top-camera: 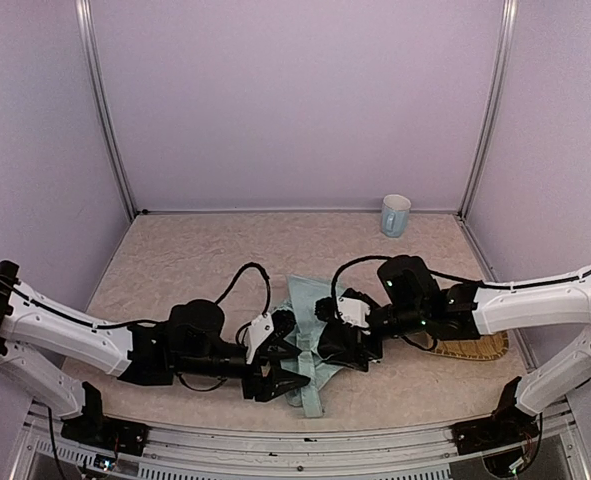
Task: Put away the umbrella
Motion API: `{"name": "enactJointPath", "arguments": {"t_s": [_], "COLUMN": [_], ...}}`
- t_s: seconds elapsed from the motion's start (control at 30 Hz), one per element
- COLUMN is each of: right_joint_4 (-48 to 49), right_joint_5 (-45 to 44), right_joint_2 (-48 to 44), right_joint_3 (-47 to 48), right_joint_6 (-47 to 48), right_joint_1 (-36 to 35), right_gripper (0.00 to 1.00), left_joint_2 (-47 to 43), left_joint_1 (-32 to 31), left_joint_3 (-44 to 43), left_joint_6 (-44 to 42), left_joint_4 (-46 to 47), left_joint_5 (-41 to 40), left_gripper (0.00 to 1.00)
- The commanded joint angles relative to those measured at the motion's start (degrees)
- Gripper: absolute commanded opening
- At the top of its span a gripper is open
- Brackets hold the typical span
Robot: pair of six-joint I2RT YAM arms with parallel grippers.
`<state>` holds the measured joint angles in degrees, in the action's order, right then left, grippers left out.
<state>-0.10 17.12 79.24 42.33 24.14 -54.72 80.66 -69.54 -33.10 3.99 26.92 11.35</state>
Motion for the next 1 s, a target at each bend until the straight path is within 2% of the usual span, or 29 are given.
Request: {"name": "enactJointPath", "arguments": {"t_s": [0.0, 0.1, 0.17, 0.3, 0.33, 0.53, 0.83, 0.9, 0.97], "right_joint_4": [13.4, 14.3, 13.1, 9.5, 8.8, 5.9, 2.9, 4.3, 5.5], "right_joint_5": [-4.7, -7.0, -6.9, -5.5, -5.3, -5.3, -7.6, -4.9, -3.7], "right_joint_2": [1.8, 2.3, 2.3, 1.8, 1.5, 1.0, -2.8, -3.0, -3.0], "right_joint_3": [-1.6, -2.4, -2.5, -2.2, -2.2, -1.4, -1.3, -2.1, -2.8], "right_joint_6": [-6.2, -7.3, -6.7, -5.5, -5.0, -2.4, 0.0, 0.5, 0.4], "right_joint_1": [-0.3, -0.3, -0.3, -0.3, -0.3, -0.3, -0.2, -0.2, -0.3], "right_gripper": [1.00, 1.00, 1.00, 1.00, 1.00, 1.00, 1.00, 1.00, 1.00], "left_joint_2": [3.3, 8.1, 9.7, 7.8, 6.6, 1.6, 0.2, -1.1, -3.0], "left_joint_1": [-0.3, -0.7, -1.0, -2.2, -2.6, -3.2, -3.0, -3.0, -2.4], "left_joint_3": [0.9, -2.6, -4.5, -2.0, -1.3, 1.2, 1.9, 3.1, 5.9], "left_joint_6": [5.3, 5.9, 6.7, 6.5, 6.2, 5.0, 5.0, 5.8, 6.0], "left_joint_4": [11.7, 12.3, 11.0, 12.2, 12.1, 8.8, 2.0, 2.1, 6.4], "left_joint_5": [-1.7, -0.6, -0.9, -1.6, -1.9, -3.7, -5.5, -8.0, -9.0], "left_gripper": [0.66, 0.63, 0.46, 0.02, 0.00, 0.00, 0.00, 0.19, 0.38]}}
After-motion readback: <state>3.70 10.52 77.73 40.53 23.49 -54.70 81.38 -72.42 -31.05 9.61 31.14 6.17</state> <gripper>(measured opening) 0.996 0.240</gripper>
